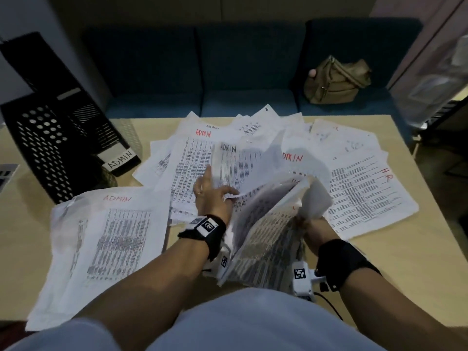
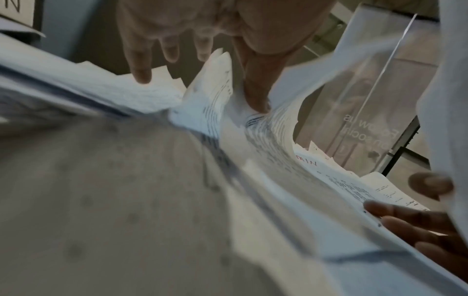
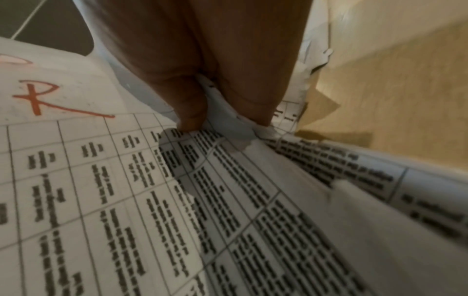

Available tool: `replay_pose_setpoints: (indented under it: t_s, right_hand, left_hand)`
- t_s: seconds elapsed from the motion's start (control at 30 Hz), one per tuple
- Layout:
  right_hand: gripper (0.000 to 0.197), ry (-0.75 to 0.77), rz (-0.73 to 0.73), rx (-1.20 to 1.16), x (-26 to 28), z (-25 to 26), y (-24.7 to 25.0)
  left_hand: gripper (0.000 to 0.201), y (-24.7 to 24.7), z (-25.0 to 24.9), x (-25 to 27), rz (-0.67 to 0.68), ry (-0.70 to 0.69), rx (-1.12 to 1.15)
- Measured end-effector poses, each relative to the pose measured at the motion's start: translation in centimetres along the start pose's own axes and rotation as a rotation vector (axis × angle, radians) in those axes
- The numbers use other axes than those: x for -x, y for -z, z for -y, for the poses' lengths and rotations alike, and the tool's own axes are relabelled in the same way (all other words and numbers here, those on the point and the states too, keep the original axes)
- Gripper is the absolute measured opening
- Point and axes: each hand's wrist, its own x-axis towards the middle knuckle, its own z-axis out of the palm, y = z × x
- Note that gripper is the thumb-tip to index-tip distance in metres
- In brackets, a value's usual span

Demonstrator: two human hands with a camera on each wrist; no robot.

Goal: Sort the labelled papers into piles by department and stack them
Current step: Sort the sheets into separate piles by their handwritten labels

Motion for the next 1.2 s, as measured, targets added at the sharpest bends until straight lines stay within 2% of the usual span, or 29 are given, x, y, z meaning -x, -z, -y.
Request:
replay_pose_setpoints:
  t_s: [0.07, 0.1, 0.2, 0.37, 0.47, 0.57, 0.63, 0.73, 0.8, 0.87, 1.03, 1.13, 1.2]
  right_hand:
    - [0.021, 0.028, 0.011, 0.039, 0.8, 0.7, -0.1]
    - [0.020, 0.039, 0.022, 0.033, 1.2, 1.4, 0.2]
    - [0.023, 0.085, 0.013, -0.038, 1.8, 3.4, 0.9]
    - [0.029, 0.102, 0.050, -0.288, 1.2, 5.1, 0.7]
    - [0.039, 0.094, 0.091, -0.258, 1.2, 5.5, 0.8]
    - [0.055, 0.085, 0.083, -0.203, 0.2, 4.7, 0.9]
    - [0.051, 0.071, 0.073, -0.175, -0.2, 4.7, 1.0]
    - [0.028, 0.055, 0.094, -0.129, -1.1, 4.8, 1.1]
    - [0.016, 0.034, 0.119, -0.068, -1.6, 5.0, 0.9]
    - [0.014, 0.025, 0.134, -0.008, -1.9, 4.9, 0.7]
    - [0.017, 0.025, 0.091, -0.028, -1.9, 4.0, 0.3]
    - [0.035, 0.025, 0.093, -0.055, -1.7, 3.6, 0.2]
    - [0.041, 0.020, 0.096, -0.073, -1.5, 3.3, 0.0]
  left_hand:
    - [0.020, 0.3, 0.2, 0.2, -0.037, -0.090, 0.010]
    - [0.018, 0.3, 0.5, 0.1, -0.022, -0.098, 0.086]
    - [0.024, 0.8, 0.7, 0.2, 0.112, 0.025, 0.295]
    - [0.030, 1.1, 0.8, 0.7, 0.177, 0.076, 0.358]
    - [0.025, 0.7, 1.0, 0.9, 0.291, 0.108, 0.365]
    - [0.015, 0.5, 0.9, 1.3, 0.328, 0.132, 0.411]
    - [0.020, 0.6, 0.9, 1.2, 0.336, 0.146, 0.427]
    - [0.020, 0.5, 1.2, 0.9, 0.365, 0.131, 0.359]
    - [0.019, 0.3, 1.3, 0.7, 0.366, 0.194, 0.416]
    - [0.023, 0.0, 1.7, -0.2, 0.312, 0.212, 0.437]
    - [0.051, 0.0, 2.9, -3.2, 0.056, 0.196, 0.122]
    - [0.036, 0.2, 2.3, -4.1, 0.062, 0.164, 0.193]
    - [0.034, 0.1, 1.9, -4.5, 0.044, 0.105, 0.128]
